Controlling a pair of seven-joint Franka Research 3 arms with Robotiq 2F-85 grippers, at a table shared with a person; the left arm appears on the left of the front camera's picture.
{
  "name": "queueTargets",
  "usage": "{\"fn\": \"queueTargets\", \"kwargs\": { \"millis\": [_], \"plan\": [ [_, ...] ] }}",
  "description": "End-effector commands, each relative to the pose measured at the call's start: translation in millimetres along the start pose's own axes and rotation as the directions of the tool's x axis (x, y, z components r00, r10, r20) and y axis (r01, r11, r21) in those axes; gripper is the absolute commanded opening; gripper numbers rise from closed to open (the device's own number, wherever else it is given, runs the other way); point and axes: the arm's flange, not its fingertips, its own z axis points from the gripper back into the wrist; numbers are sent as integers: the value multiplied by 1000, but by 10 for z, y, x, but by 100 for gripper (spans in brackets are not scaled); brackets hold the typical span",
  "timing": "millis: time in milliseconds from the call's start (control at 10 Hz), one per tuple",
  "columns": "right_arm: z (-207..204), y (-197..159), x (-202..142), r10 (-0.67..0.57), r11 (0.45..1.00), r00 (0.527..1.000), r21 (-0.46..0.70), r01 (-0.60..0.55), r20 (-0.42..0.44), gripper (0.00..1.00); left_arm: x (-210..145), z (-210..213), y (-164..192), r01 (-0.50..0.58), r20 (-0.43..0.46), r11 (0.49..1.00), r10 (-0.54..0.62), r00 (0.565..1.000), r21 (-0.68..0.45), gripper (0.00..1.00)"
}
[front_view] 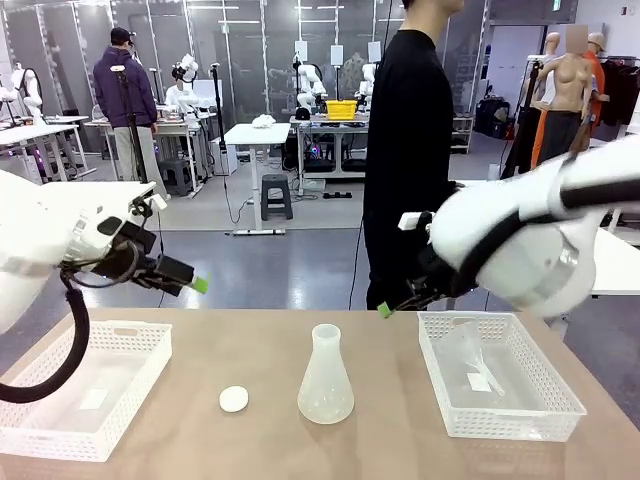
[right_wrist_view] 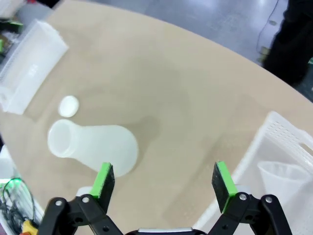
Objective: Prepare the solutions needed for the experiment.
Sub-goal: Pick up the Plastic Funnel and insert it into the Big flask.
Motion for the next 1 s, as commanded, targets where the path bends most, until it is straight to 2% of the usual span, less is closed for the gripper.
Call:
{"fn": "queueTargets", "kwargs": {
  "millis": [0, 100, 200, 300, 400, 500, 600, 700, 900],
  "plan": [
    [-270, -333, -18, -158, 966, 987, 211, 147, 36, 100, -29, -253, 363, -93, -36, 973, 87, 996, -212, 100],
    [-259, -374, -57, -253, 921, 966, 318, 225, 49, 100, -62, -162, 473, -209, -75, 893, 195, 978, -398, 100],
    [7, -54, 23, -76, 992, 997, 107, 73, 21, 100, -145, -104, 556, -240, -109, 894, 214, 971, -378, 100],
    [7, -54, 23, -76, 992, 997, 107, 73, 21, 100, -54, -6, 156, -98, 6, 963, 103, 995, -253, 100],
    [7, -54, 23, -76, 992, 997, 107, 73, 21, 100, -54, -6, 156, -98, 6, 963, 103, 995, -253, 100],
    [-12, -121, -6, -138, 972, 990, 198, 129, 33, 100, -205, -7, 309, -176, -31, 915, 177, 984, -364, 100],
    [-137, -350, 77, -295, 926, 952, 270, 264, 83, 100, -115, -115, 503, -287, -68, 812, 294, 953, -508, 100],
    [-203, -534, 80, -405, 867, 911, 351, 355, 80, 100, -72, -93, 709, -305, -47, 722, 354, 934, -620, 100],
    [-182, -725, -8, -532, 739, 847, 496, 456, 14, 100, -155, 20, 1035, -293, -90, 552, 364, 927, -781, 100]
  ]
}}
